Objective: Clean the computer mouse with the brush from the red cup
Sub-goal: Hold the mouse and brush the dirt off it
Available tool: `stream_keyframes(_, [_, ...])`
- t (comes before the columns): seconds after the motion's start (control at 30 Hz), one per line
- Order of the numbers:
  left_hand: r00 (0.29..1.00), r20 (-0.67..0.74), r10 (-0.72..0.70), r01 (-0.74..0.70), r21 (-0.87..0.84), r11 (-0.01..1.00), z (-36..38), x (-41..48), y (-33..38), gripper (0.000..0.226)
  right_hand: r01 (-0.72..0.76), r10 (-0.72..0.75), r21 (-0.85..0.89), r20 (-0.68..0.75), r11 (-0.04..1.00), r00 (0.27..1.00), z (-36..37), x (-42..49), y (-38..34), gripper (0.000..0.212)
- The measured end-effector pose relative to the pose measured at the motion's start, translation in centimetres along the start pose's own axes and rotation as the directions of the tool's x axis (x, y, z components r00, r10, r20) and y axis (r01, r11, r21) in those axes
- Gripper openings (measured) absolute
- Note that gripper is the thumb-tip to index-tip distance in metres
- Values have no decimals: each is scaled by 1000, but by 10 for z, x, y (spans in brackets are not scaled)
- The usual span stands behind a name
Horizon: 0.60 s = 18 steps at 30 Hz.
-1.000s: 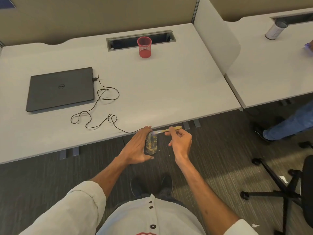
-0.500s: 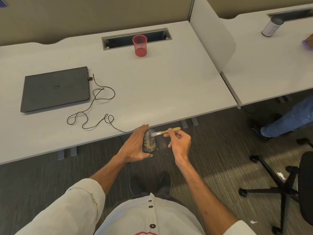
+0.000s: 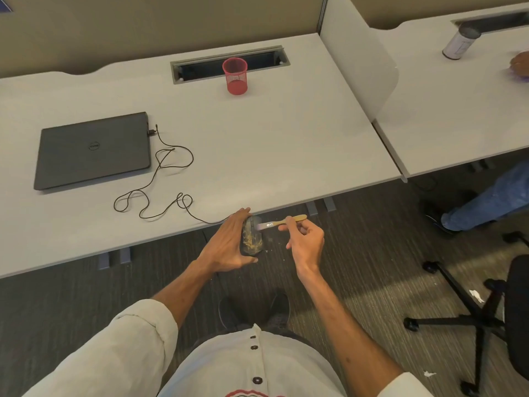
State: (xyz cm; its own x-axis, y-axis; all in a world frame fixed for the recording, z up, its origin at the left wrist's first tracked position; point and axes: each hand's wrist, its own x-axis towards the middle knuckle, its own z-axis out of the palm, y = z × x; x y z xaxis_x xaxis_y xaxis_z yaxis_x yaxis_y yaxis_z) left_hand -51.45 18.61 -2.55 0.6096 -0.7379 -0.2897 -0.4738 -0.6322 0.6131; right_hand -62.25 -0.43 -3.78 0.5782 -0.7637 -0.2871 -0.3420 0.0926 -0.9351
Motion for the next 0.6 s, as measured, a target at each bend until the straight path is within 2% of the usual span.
stream_keyframes(0.17, [1000,-4,-14,14,-8,1000,-2,3,2,129,26,-25,-2,121,1000,992,12,-10,0,13])
stream_keyframes(0.43, [1000,-1,-20,20,-6,1000,-5,6,0,128,-66,59,-75,-94,995,994,-1,0,9,21])
stream_keyframes(0.6, [1000,-2,-19,19,-15,1000,-5,6,1,128,-19,20,18,-66,1000,998,4,-1,4,20])
